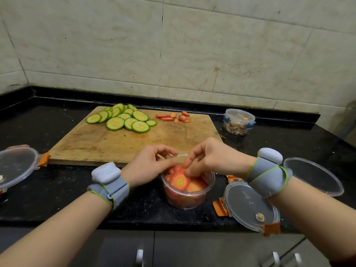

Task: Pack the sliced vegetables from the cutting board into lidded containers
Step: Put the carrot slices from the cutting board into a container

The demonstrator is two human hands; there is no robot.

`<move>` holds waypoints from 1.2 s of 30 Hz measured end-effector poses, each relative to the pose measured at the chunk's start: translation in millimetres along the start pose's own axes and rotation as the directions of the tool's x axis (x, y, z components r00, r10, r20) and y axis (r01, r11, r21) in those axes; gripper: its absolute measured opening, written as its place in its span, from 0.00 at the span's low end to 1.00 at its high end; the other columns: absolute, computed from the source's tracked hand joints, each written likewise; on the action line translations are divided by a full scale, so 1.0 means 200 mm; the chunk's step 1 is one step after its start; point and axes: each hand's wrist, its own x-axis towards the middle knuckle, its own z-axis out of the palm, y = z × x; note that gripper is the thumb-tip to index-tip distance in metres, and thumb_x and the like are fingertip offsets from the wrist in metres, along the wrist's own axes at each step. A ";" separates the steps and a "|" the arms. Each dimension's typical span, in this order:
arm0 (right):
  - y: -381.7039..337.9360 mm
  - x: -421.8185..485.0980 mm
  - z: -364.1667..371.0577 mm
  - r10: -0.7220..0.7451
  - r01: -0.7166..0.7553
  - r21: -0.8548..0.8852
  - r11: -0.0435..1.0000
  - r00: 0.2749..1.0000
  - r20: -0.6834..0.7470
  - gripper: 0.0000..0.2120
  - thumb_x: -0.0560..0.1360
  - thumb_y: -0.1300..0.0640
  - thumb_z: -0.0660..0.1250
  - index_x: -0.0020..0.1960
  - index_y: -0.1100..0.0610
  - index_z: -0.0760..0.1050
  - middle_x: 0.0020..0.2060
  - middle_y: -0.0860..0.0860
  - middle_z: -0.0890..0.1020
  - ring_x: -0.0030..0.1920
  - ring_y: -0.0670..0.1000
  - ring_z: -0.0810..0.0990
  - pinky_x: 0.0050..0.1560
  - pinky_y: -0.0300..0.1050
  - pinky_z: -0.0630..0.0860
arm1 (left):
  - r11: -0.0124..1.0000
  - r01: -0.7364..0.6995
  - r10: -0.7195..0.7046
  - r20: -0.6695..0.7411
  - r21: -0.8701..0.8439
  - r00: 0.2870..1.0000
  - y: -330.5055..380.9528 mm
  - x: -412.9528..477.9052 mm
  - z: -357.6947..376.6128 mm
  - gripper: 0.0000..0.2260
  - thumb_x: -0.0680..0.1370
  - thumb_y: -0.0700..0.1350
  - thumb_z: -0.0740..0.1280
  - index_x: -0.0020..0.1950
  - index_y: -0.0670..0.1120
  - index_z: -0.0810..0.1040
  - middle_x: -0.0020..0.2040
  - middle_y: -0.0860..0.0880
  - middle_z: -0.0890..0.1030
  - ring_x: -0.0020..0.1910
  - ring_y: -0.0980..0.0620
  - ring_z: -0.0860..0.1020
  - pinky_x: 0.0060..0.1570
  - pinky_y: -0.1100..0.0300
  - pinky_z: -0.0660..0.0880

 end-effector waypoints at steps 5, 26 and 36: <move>0.01 0.01 0.01 -0.022 0.020 -0.140 0.990 1.000 -0.013 0.06 0.66 0.61 0.78 0.43 0.58 0.85 0.32 0.51 0.84 0.32 0.43 0.78 0.36 0.35 0.74 | 0.998 -0.023 0.024 -0.016 0.061 1.000 -0.04 0.02 0.01 0.07 0.77 0.40 0.67 0.51 0.49 0.80 0.34 0.50 0.81 0.34 0.50 0.79 0.42 0.54 0.77; 0.16 0.46 -0.28 0.089 -0.069 0.102 0.992 0.976 -0.199 0.03 0.71 0.68 0.71 0.40 0.62 0.81 0.29 0.52 0.78 0.30 0.47 0.75 0.29 0.35 0.75 | 0.847 0.008 0.146 -0.248 0.532 0.958 -0.06 0.47 -0.06 0.05 0.75 0.44 0.67 0.44 0.47 0.82 0.39 0.50 0.80 0.42 0.50 0.77 0.43 0.60 0.71; 0.30 0.97 -0.38 -0.147 -0.106 -0.575 0.811 0.915 -0.376 0.15 0.74 0.54 0.64 0.61 0.49 0.77 0.58 0.52 0.81 0.58 0.55 0.78 0.57 0.48 0.74 | 0.539 0.059 0.041 -0.096 0.840 0.995 -0.20 0.98 -0.23 0.18 0.76 0.49 0.65 0.66 0.48 0.74 0.62 0.45 0.75 0.63 0.44 0.71 0.60 0.56 0.67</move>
